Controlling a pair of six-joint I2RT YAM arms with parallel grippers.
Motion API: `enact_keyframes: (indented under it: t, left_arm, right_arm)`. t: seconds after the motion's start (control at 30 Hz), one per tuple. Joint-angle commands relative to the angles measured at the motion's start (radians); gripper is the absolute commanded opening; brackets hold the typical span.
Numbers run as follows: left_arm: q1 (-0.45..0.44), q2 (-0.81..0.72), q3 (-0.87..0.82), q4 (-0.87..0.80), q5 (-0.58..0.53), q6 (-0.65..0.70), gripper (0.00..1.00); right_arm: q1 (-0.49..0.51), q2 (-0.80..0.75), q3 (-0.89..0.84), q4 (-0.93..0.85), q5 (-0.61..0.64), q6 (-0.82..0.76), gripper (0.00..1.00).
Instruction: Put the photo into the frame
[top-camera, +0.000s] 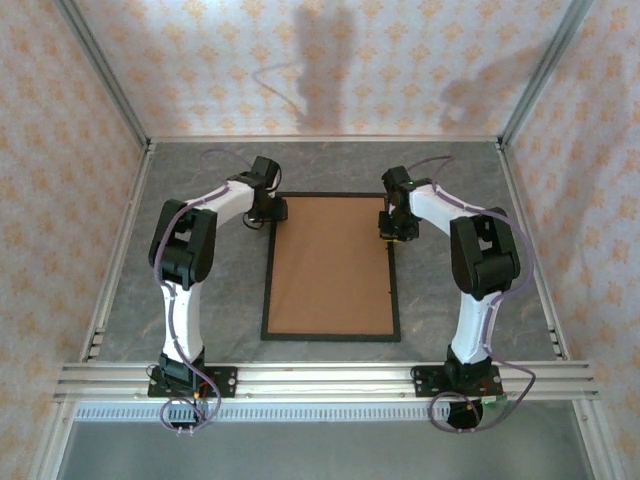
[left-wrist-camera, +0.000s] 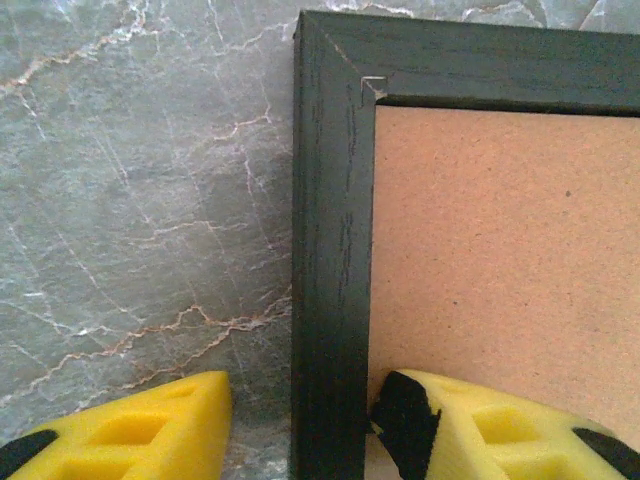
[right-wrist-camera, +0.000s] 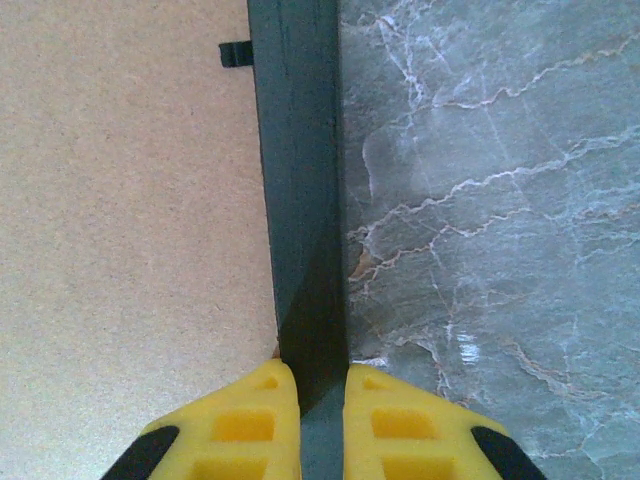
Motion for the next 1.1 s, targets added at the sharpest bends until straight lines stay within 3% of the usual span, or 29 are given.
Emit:
enact_keyframes:
  t: [0.0, 0.23, 0.57, 0.9, 1.07]
  left_arm:
    - [-0.076, 0.087, -0.023, -0.039, 0.09, 0.013, 0.49]
    - [-0.079, 0.068, -0.017, -0.044, 0.071, 0.003, 0.52]
    - [-0.058, -0.112, -0.019, -0.042, 0.017, -0.014, 0.61]
    - [0.04, -0.333, -0.257, 0.017, 0.096, -0.056, 0.6]
    - [0.043, -0.413, -0.386, 0.009, 0.124, -0.057, 0.57]
  right_arm:
    - [0.009, 0.061, -0.001, 0.022, -0.001, -0.012, 0.12]
    - [0.008, 0.059, -0.002, 0.02, 0.003, -0.014, 0.12]
    - [0.009, 0.057, -0.001, 0.014, 0.017, -0.015, 0.12]
    - [0.009, 0.055, 0.0, 0.014, 0.018, -0.017, 0.12]
    - [0.009, 0.055, 0.002, 0.012, 0.022, -0.017, 0.12]
